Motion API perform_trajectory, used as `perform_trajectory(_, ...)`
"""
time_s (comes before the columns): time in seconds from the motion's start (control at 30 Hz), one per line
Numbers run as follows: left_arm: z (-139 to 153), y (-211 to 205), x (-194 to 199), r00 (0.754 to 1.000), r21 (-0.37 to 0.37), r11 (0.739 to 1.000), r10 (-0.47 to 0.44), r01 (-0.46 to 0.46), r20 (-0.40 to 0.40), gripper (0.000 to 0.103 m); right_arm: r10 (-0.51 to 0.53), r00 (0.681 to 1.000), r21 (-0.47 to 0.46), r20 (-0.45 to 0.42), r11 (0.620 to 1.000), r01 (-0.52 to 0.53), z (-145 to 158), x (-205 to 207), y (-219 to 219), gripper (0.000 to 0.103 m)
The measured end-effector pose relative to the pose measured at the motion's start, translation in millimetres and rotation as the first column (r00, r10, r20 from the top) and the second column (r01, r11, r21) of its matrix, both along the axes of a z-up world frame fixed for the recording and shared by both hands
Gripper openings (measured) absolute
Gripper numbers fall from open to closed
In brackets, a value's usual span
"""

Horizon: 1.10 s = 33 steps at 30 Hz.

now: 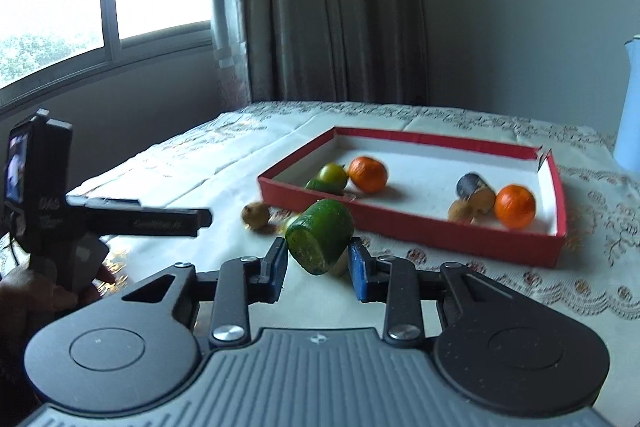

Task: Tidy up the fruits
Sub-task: 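Carry the cucumber piece into the tray with the right gripper and release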

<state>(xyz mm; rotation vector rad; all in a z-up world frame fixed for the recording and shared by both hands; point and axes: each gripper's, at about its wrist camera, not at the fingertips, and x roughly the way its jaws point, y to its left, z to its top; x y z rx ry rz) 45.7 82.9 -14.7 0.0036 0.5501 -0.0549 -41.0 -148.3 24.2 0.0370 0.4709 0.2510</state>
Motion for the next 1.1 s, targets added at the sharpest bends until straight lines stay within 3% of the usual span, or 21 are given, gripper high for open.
perform_trajectory(0.27,-1,0,1,1.0,0.01,1.0,0.006,-0.006,-0.008,0.103,-0.104,0.994,-0.067,0.039,0.992,0.106,2,59,-18,0.032)
perform_trajectory(0.67,-2,0,3,1.0,0.009,1.0,0.001,-0.001,-0.014,0.103,-0.19,0.981,-0.125,-0.037,0.975,0.184,-30,127,-27,0.033)
perform_trajectory(0.8,-2,1,3,1.0,0.005,1.0,0.003,-0.003,-0.015,0.103,-0.183,0.981,-0.133,-0.069,0.976,0.173,-31,126,-26,0.038)
perform_trajectory(0.97,-2,1,2,1.0,0.004,1.0,0.009,-0.009,-0.01,0.103,-0.159,0.987,-0.06,-0.013,0.986,0.158,-10,93,-39,0.04)
perform_trajectory(1.1,-1,2,1,1.0,0.005,1.0,0.012,-0.012,-0.006,0.103,-0.17,0.985,-0.056,0.032,0.984,0.171,-5,52,-58,0.064)
